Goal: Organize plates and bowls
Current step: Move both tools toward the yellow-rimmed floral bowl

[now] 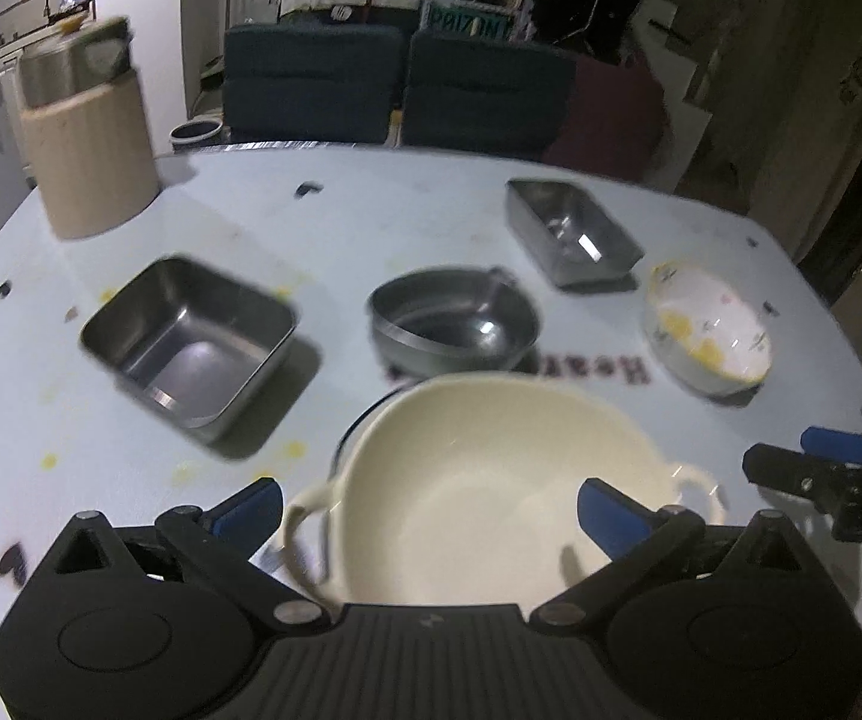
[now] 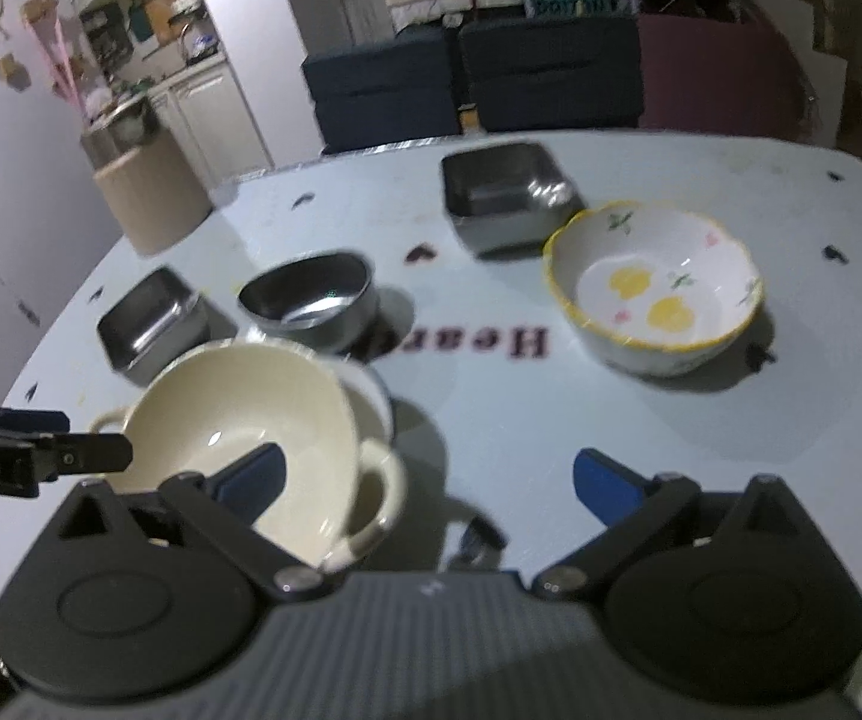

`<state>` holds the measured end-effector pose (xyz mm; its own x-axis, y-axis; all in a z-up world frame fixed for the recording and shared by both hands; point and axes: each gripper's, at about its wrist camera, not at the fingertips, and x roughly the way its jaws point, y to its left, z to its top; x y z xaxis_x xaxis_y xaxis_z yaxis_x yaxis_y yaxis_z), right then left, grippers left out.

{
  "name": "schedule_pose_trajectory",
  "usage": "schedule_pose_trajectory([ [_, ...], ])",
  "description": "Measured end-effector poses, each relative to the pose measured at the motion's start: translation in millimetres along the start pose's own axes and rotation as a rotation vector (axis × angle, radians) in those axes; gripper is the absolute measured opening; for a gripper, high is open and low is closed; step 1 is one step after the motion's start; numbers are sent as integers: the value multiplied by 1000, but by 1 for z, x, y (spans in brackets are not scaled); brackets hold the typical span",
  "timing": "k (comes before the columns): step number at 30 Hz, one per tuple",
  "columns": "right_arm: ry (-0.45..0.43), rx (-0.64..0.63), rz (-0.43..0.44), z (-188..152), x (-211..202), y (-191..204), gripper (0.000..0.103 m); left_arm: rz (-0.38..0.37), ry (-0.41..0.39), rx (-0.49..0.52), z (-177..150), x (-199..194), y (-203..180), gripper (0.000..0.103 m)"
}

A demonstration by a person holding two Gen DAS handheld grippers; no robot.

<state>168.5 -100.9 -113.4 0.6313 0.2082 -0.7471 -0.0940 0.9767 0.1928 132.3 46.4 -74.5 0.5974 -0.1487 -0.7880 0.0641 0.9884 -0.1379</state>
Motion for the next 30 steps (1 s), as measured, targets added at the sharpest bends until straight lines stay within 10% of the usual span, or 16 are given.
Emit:
schedule_pose_trajectory([
  [11,-150,26,-147,20,-25,-53,103,-33,-73,46,38,20,-56,103],
  [30,-164,119,-253,50,5,-140,103,-46,-45,49,89,98,-135,103],
])
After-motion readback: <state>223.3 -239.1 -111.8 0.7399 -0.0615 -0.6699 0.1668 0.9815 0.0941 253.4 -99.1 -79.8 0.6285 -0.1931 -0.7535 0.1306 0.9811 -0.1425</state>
